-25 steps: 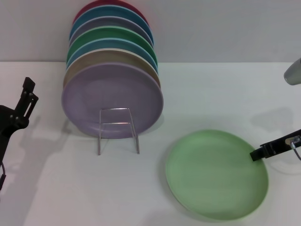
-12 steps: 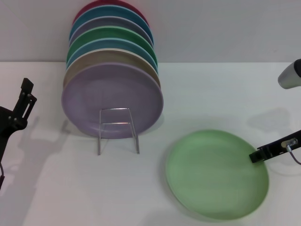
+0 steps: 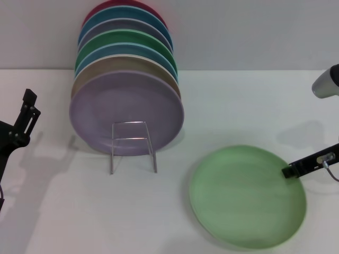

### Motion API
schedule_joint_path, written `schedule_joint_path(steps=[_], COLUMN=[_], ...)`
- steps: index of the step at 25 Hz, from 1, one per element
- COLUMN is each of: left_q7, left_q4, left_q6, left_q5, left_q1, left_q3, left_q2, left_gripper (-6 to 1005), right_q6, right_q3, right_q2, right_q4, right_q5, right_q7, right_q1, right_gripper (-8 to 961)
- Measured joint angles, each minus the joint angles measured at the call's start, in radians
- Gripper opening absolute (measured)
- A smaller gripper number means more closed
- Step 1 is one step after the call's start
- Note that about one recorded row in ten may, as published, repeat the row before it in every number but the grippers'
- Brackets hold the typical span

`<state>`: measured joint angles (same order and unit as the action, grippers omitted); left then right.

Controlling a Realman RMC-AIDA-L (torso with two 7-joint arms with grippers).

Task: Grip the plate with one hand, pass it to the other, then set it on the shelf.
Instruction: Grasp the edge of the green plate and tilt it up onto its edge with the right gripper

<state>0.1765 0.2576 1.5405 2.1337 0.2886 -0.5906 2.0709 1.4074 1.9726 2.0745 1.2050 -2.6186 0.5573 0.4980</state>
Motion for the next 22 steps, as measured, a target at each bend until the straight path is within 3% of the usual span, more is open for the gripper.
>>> schedule_joint_path(steps=[13,22], left_q7=[-0.004,-0.003], left_q4=[0.000,0.001], left_q6=[0.003,0.014], left_q5=[0.000,0.000], left_q1=[0.000,0.000], left_q3=[-0.001,-0.002], left_q2=[0.000,0.000], left_gripper=[782,780], right_q6=[-0.079,-0.242], right_q3=[-0.018,-0.092], right_q2=[0.004,0.004], right_q4=[0.227,0.399], right_q5=[0.044,0.054], right_q7=[0.041,0.042], right_q1=[-0.095,-0.189], right_gripper=[26,20])
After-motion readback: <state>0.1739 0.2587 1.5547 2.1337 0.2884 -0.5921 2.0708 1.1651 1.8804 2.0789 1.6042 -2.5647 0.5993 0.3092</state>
